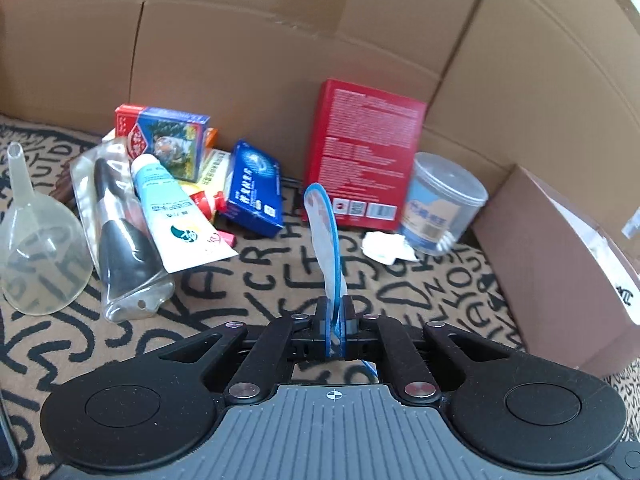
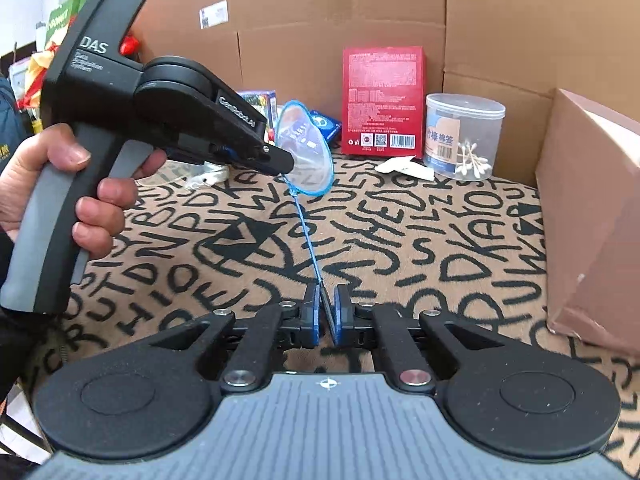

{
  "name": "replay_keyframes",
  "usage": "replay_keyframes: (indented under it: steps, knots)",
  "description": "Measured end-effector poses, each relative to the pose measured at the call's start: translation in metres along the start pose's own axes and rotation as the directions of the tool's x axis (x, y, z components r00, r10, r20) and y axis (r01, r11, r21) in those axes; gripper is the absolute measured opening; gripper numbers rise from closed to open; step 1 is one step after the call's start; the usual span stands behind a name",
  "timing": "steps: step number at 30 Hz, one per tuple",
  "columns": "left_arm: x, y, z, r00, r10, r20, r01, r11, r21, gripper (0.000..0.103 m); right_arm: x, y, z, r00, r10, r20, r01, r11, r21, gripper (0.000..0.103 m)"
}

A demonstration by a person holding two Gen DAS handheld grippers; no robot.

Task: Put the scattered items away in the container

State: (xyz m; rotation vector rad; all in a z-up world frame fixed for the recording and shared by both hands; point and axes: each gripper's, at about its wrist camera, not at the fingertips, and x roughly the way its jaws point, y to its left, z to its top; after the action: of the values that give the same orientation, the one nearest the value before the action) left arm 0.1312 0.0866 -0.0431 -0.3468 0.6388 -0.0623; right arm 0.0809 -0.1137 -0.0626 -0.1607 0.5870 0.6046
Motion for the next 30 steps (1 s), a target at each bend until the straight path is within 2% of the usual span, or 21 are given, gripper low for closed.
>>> replay_keyframes:
  steps: [2,3,4,6,12,13,14,15,16,21,30]
  knots:
    - [0.001,-0.006,-0.003,1.0,0.002,-0.015,-0.002,1.0,0.019,0.001,-0.007,0.001,-0.003,1.0,-0.002,0.005,0.002,1.0,0.0,0.008]
    - [0.002,-0.009,-0.005,1.0,0.003,-0.024,-0.003,1.0,0.029,0.011,-0.01,0.001,-0.005,1.0,-0.004,0.005,0.004,1.0,0.002,0.007]
    - [0.002,-0.012,-0.007,0.999,0.005,-0.033,-0.004,0.999,0.038,0.027,-0.012,0.0,-0.007,1.0,-0.005,0.004,0.005,1.0,0.003,0.007]
    - [0.009,-0.015,-0.01,0.998,0.022,-0.05,-0.02,0.999,0.05,0.035,-0.015,0.0,-0.012,1.0,-0.005,-0.002,0.005,1.0,0.004,0.007]
    - [0.032,-0.014,-0.012,0.994,0.055,-0.096,-0.05,0.997,0.062,0.037,-0.014,-0.002,-0.019,1.0,0.005,-0.012,-0.005,1.0,0.01,0.008]
    - [0.035,-0.014,-0.011,0.993,0.061,-0.101,-0.054,0.996,0.065,0.035,-0.014,-0.003,-0.019,1.0,0.007,-0.012,-0.007,1.0,0.012,0.008]
    - [0.038,-0.015,-0.011,0.992,0.066,-0.106,-0.059,0.996,0.068,0.027,-0.014,-0.003,-0.019,1.0,0.008,-0.011,-0.008,1.0,0.014,0.008]
    - [0.04,-0.015,-0.01,0.992,0.062,-0.112,-0.055,0.996,0.07,0.007,-0.014,-0.004,-0.019,1.0,0.008,-0.01,-0.008,1.0,0.016,0.008]
    - [0.041,-0.016,-0.01,0.992,0.053,-0.118,-0.045,0.996,0.073,0.002,-0.013,-0.004,-0.019,1.0,0.01,-0.01,-0.009,1.0,0.019,0.009]
    - [0.026,-0.029,-0.006,0.995,0.052,-0.089,-0.042,0.993,0.113,0.0,-0.018,-0.003,-0.019,1.0,0.006,0.002,-0.006,1.0,0.018,0.008]
    - [-0.017,-0.067,0.019,1.0,0.004,0.013,-0.007,0.983,0.181,0.0,-0.049,-0.01,-0.007,0.995,-0.024,0.101,0.021,0.999,0.028,0.007]
